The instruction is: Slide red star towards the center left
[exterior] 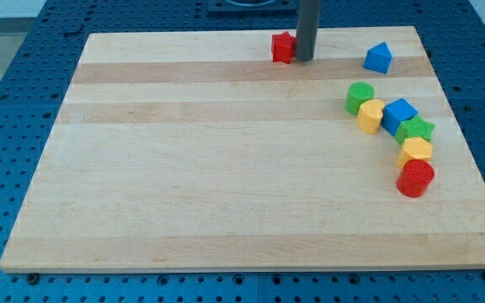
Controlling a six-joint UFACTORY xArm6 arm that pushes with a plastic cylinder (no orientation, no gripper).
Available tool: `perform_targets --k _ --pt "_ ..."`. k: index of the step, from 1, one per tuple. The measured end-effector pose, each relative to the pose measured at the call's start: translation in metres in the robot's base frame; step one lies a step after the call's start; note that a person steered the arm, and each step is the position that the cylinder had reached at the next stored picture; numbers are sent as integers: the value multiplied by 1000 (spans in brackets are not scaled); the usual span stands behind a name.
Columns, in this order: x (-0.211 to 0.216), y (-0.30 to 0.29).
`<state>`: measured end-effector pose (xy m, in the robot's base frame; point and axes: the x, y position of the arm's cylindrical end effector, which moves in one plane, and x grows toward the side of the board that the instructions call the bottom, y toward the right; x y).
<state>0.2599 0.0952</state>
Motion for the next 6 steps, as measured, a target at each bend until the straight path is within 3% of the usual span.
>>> perform_targets --k 2,3,5,6 --pt "-37 0" --pt "-5 -43" --pt "109 -139" --pt "110 -125"
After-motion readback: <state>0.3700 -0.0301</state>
